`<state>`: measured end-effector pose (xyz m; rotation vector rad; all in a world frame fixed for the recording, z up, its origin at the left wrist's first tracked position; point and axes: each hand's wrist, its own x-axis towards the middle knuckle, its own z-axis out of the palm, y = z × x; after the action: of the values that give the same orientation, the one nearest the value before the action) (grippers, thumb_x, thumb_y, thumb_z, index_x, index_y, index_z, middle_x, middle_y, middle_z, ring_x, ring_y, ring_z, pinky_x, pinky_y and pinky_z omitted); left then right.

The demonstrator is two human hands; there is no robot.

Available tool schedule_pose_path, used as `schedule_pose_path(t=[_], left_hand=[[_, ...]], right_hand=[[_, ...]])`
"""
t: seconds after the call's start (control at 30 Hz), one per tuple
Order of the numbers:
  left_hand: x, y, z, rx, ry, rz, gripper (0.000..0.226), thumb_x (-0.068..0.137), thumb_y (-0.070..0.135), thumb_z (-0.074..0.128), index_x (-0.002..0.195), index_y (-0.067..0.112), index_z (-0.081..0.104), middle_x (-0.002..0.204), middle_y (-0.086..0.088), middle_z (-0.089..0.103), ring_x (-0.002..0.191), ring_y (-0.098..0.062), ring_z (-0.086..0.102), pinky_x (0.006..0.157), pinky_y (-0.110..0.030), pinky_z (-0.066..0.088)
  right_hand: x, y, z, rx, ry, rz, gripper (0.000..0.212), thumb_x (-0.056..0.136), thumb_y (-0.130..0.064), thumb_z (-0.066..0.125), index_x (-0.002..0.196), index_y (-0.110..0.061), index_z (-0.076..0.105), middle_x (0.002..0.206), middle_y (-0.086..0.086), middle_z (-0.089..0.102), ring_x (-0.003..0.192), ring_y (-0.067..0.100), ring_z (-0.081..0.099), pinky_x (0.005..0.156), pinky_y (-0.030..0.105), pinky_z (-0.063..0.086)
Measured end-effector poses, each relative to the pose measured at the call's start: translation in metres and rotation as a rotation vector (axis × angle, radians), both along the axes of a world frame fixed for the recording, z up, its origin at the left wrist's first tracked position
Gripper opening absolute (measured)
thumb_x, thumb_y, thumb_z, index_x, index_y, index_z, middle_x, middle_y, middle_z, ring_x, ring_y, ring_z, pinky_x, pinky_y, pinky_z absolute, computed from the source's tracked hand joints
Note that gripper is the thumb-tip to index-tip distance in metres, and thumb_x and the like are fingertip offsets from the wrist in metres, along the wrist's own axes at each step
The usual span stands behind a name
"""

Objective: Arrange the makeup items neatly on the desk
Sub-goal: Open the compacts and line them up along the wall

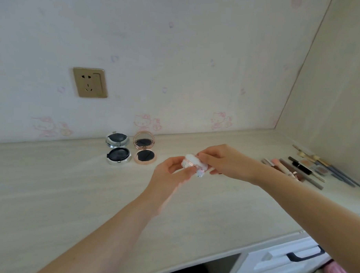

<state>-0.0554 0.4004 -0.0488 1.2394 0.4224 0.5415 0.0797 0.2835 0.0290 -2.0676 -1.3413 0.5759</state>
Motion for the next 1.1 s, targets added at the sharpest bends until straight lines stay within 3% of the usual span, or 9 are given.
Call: schedule_pose_path(t=[0.07,0.17,0.33,0.47,0.67,0.83,0.97,1.1], left_hand=[[-0.012,0.008,0.001,-0.106,-0.059,-0.008,0.04,0.082,0.005,0.071,0.119,0.002,0.058,0.107,-0.011,0.072,0.104,-0.024,0.067,0.089,-0.029,0.055],[-0.03,0.017,0.005,-0.157,-0.06,-0.008,0.033,0.088,0.003,0.061,0.12,0.001,0.059,0.111,-0.015,0.07,0.107,-0.027,0.065,0.088,-0.027,0.055],[-0.056,0.029,0.004,-0.114,-0.043,-0.011,0.032,0.089,0.006,0.06,0.121,0.007,0.061,0.114,-0.014,0.069,0.107,-0.029,0.065,0.092,-0.032,0.054],[-0.072,0.039,0.0,-0.107,-0.066,-0.007,0.028,0.089,0.011,0.062,0.118,0.012,0.065,0.115,-0.012,0.069,0.107,-0.027,0.066,0.088,-0.032,0.055],[-0.083,0.045,-0.01,-0.153,-0.125,-0.025,0.044,0.084,0.013,0.065,0.128,0.009,0.058,0.122,-0.012,0.065,0.11,-0.03,0.064,0.082,-0.032,0.055],[-0.084,0.049,-0.015,-0.17,-0.159,-0.051,0.047,0.076,0.007,0.068,0.123,0.004,0.061,0.119,-0.017,0.066,0.108,-0.03,0.065,0.083,-0.029,0.055],[-0.084,0.052,-0.019,-0.173,-0.163,-0.049,0.048,0.076,0.001,0.068,0.123,-0.001,0.059,0.118,-0.018,0.066,0.109,-0.03,0.065,0.084,-0.028,0.055],[-0.084,0.052,-0.021,-0.165,-0.164,-0.036,0.051,0.073,-0.002,0.069,0.123,0.0,0.058,0.118,-0.02,0.066,0.109,-0.032,0.064,0.089,-0.031,0.054]], right_hand=[[-0.009,0.009,-0.001,-0.023,-0.025,0.009,0.041,0.092,-0.047,0.048,0.123,-0.022,0.06,0.11,-0.008,0.068,0.098,0.009,0.064,0.089,0.036,0.055],[-0.021,0.023,-0.003,-0.036,-0.078,0.048,0.052,0.089,-0.055,0.046,0.132,-0.028,0.052,0.124,-0.015,0.059,0.108,0.008,0.059,0.095,0.038,0.05],[-0.044,0.042,-0.005,-0.005,-0.03,0.164,0.047,0.086,-0.052,0.057,0.129,-0.033,0.053,0.12,-0.018,0.059,0.095,0.003,0.065,0.081,0.029,0.057],[-0.057,0.054,-0.01,0.009,-0.062,0.198,0.05,0.08,-0.054,0.065,0.125,-0.035,0.054,0.117,-0.017,0.06,0.09,0.001,0.065,0.077,0.024,0.052],[-0.069,0.066,-0.016,0.028,-0.106,0.157,0.053,0.07,-0.054,0.074,0.117,-0.039,0.058,0.107,-0.022,0.062,0.084,-0.005,0.064,0.07,0.016,0.049],[-0.067,0.072,-0.014,-0.011,-0.194,0.198,0.05,0.068,-0.048,0.077,0.114,-0.038,0.062,0.106,-0.018,0.065,0.086,-0.004,0.062,0.071,0.02,0.052],[-0.067,0.075,-0.014,-0.027,-0.244,0.268,0.039,0.073,-0.045,0.073,0.107,-0.028,0.067,0.102,-0.007,0.069,0.086,0.006,0.061,0.08,0.036,0.054],[-0.061,0.076,-0.01,-0.067,-0.199,0.31,0.031,0.078,-0.038,0.07,0.108,-0.033,0.067,0.101,-0.009,0.07,0.089,0.007,0.064,0.088,0.037,0.052]])
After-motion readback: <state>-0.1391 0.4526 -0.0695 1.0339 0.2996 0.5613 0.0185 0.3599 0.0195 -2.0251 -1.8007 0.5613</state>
